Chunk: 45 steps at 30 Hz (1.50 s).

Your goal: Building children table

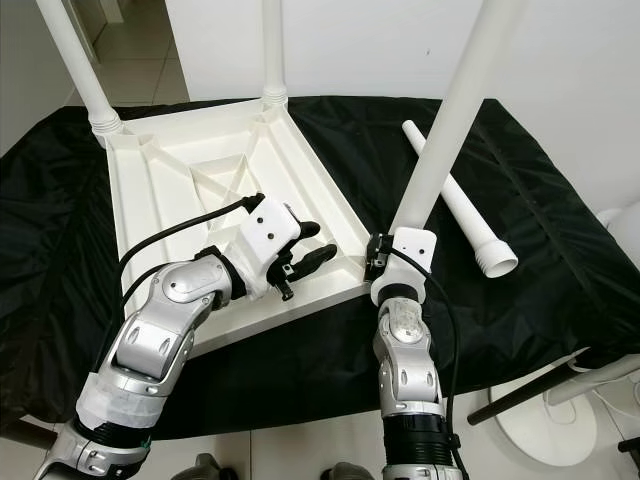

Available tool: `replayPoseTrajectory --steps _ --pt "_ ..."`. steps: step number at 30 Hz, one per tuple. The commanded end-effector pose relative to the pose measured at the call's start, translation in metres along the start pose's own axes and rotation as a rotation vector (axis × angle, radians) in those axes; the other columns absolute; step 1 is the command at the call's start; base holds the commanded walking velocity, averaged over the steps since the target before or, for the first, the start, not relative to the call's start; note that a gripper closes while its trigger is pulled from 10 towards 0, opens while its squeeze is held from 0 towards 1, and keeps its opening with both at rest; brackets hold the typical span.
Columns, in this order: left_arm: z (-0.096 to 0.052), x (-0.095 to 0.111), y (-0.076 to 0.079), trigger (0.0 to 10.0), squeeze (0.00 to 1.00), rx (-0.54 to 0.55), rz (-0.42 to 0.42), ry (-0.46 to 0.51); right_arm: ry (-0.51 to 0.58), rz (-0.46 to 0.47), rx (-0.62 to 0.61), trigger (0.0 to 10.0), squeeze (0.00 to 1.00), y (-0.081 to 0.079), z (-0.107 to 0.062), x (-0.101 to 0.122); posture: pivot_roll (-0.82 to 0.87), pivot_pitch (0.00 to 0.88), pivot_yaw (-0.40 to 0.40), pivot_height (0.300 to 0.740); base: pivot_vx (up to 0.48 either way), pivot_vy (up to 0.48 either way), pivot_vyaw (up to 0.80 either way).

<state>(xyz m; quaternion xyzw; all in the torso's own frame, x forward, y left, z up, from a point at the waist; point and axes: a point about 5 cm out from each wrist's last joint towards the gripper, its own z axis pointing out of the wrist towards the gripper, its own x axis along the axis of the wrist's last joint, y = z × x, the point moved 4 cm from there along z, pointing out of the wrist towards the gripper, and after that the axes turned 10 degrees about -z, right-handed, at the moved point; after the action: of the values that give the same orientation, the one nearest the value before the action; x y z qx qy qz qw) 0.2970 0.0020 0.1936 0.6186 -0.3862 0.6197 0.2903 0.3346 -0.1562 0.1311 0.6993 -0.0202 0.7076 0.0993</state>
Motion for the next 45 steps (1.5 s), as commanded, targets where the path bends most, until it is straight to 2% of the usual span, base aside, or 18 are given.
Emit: replayPoseTrajectory --steps 1,3,4,8,12,13,14,15,20,21,22,23,24,33,34,35,45 --pt "0.001 0.001 -0.007 10.0 0.0 0.091 -0.005 0.012 -0.039 0.053 0.033 10.0 0.0 -0.009 -0.005 -0.007 -0.12 0.031 0.007 0.74 0.0 0.0 0.0" --pt "0.001 0.002 -0.008 10.0 0.0 0.095 -0.005 0.013 -0.017 0.059 0.038 10.0 0.0 -0.005 -0.003 -0.002 -0.11 0.031 0.004 0.74 0.0 0.0 0.0" --pt "0.001 0.002 -0.008 10.0 0.0 0.1 -0.006 0.015 0.029 0.052 0.064 10.0 1.0 0.004 -0.001 0.006 -0.11 0.031 0.0 0.74 0.0 0.0 0.0" --pt "0.001 0.002 -0.007 10.0 0.0 0.1 -0.006 0.015 0.039 0.041 0.07 10.0 1.0 0.008 0.0 0.008 -0.11 0.031 0.0 0.74 0.0 0.0 0.0" --pt "0.0 0.001 -0.006 10.0 0.0 0.1 -0.007 0.015 0.08 0.0 0.205 10.0 0.99 0.017 0.008 0.011 -0.1 0.028 -0.004 0.74 0.0 0.0 0.0" --pt "-0.001 0.001 -0.007 10.0 0.0 0.101 -0.005 0.013 0.093 -0.004 0.275 10.0 0.0 0.018 0.011 0.012 -0.1 0.027 -0.003 0.74 0.0 0.0 0.0" --pt "-0.001 0.001 -0.007 10.0 0.0 0.101 -0.005 0.013 0.093 -0.004 0.275 10.0 0.0 0.018 0.011 0.012 -0.1 0.027 -0.003 0.74 0.0 0.0 0.0" --pt "-0.002 0.001 -0.007 10.0 0.0 0.103 -0.003 0.012 0.106 -0.021 0.335 10.0 0.0 0.018 0.013 0.014 -0.1 0.026 -0.004 0.74 0.0 0.0 0.0" --pt "-0.002 0.002 -0.01 10.0 0.0 0.108 0.002 0.011 0.135 -0.073 0.446 10.0 0.0 0.018 0.017 0.017 -0.1 0.025 -0.003 0.74 0.0 0.0 0.0" --pt "-0.002 0.002 -0.011 10.0 0.0 0.111 0.004 0.011 0.144 -0.1 0.51 10.0 0.0 0.016 0.018 0.017 -0.09 0.023 -0.002 0.74 0.0 0.0 0.0" --pt "-0.002 0.002 -0.011 10.0 0.0 0.111 0.004 0.011 0.144 -0.1 0.51 10.0 0.0 0.016 0.018 0.017 -0.09 0.023 -0.002 0.74 0.0 0.0 0.0" --pt "-0.002 0.003 -0.012 10.0 0.0 0.114 0.006 0.013 0.167 -0.144 0.604 10.0 0.0 0.014 0.022 0.019 -0.09 0.02 -0.002 0.74 0.0 0.0 0.0" --pt "-0.002 0.003 -0.012 10.0 0.0 0.115 0.006 0.013 0.174 -0.171 0.635 10.0 0.0 0.014 0.024 0.02 -0.09 0.019 0.0 0.74 0.0 0.0 0.0" --pt "-0.001 0.003 -0.011 10.0 0.0 0.114 0.006 0.014 0.154 -0.203 0.731 10.0 0.0 0.014 0.03 0.018 -0.09 0.014 -0.001 0.74 0.0 0.0 0.0" --pt "-0.001 0.004 -0.011 10.0 0.0 0.115 0.006 0.014 0.142 -0.218 0.765 4.5 0.0 0.014 0.031 0.015 -0.09 0.011 -0.003 0.74 0.0 0.0 0.0" --pt "-0.001 0.004 -0.011 10.0 0.0 0.116 0.006 0.016 0.125 -0.225 0.782 0.0 0.0 0.015 0.032 0.011 -0.09 0.008 -0.006 0.74 0.0 0.0 0.0" --pt "-0.001 0.004 -0.01 10.0 0.0 0.117 0.007 0.019 0.043 -0.169 0.817 0.0 0.0 0.021 0.027 -0.011 -0.08 0.002 -0.011 0.74 0.0 0.0 0.0"
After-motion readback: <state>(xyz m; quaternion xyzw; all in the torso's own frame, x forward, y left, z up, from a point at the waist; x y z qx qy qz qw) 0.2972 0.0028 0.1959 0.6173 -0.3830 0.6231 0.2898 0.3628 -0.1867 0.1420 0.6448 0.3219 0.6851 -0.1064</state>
